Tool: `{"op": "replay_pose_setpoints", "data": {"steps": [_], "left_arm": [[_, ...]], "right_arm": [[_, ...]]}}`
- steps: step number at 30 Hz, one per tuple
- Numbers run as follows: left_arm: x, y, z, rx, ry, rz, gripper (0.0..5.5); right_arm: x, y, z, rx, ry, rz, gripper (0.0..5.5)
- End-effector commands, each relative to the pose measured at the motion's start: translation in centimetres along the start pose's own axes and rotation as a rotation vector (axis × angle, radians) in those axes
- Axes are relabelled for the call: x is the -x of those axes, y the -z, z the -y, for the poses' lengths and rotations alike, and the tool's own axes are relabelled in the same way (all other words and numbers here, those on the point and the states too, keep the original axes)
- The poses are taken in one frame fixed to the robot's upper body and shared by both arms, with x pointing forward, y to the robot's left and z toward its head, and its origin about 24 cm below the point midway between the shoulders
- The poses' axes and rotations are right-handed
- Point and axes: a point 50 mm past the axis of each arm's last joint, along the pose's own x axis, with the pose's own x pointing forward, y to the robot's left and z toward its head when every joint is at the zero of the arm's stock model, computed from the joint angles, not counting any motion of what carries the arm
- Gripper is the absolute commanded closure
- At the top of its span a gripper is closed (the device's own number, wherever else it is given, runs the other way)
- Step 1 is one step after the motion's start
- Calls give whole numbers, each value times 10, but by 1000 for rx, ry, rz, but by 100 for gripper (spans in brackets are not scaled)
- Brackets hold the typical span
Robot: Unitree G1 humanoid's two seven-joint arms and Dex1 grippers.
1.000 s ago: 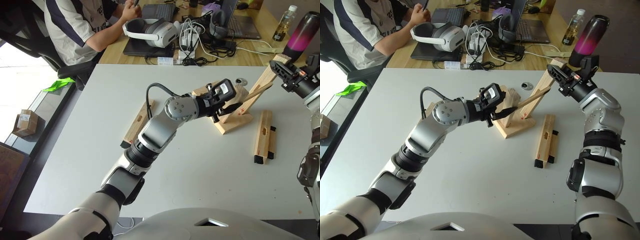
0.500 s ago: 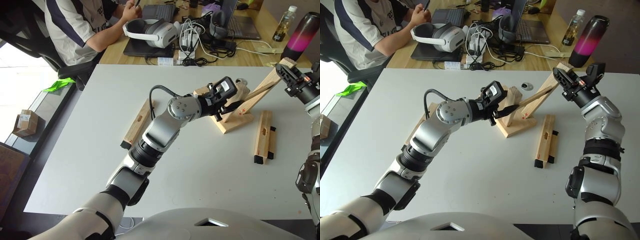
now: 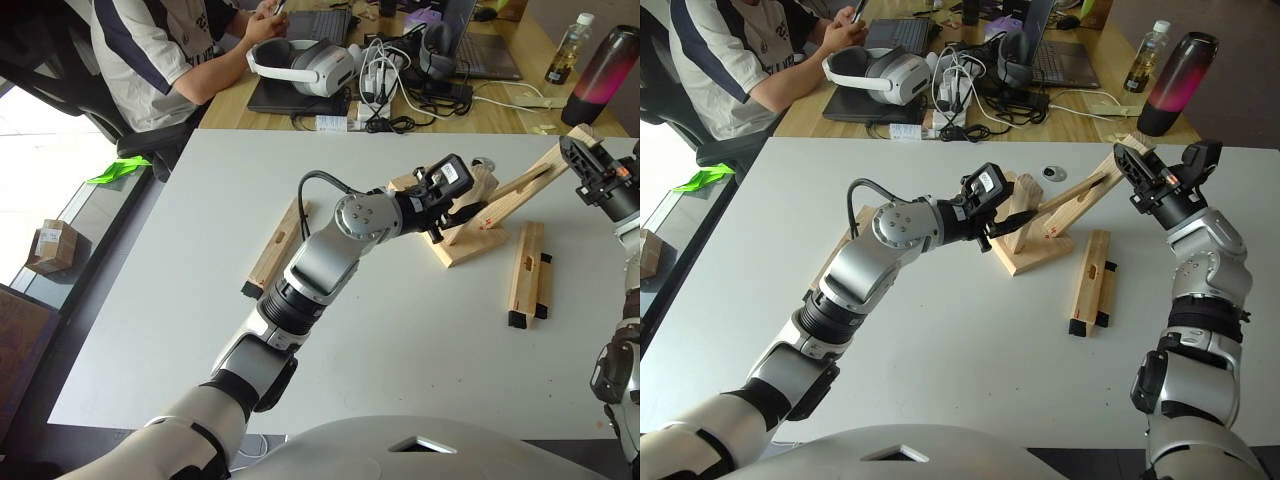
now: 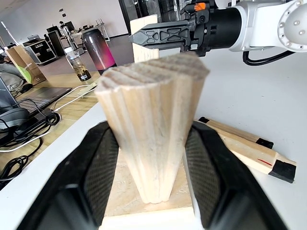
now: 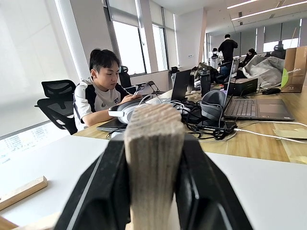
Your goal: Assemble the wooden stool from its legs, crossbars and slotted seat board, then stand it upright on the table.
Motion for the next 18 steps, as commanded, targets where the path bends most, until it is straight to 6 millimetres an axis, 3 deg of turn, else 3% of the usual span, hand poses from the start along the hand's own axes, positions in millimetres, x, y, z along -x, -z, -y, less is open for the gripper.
{"op": "replay_pose_setpoints", "data": {"steps": [1,5,8,12,18], "left_arm": [[10,75,14,137,53,-338,347],[10,75,15,130,59,-340,347],[10,75,15,131,57,-338,347],[10,74,15,134,53,-334,347],[9,72,16,137,47,-323,347]], "right_arm": [[8,16,2,-37,67,-41,449],[5,14,3,-55,90,-42,449],[7,20,3,-23,84,-139,449],[12,43,-1,110,52,-381,360],[25,65,7,213,104,-598,283]]}}
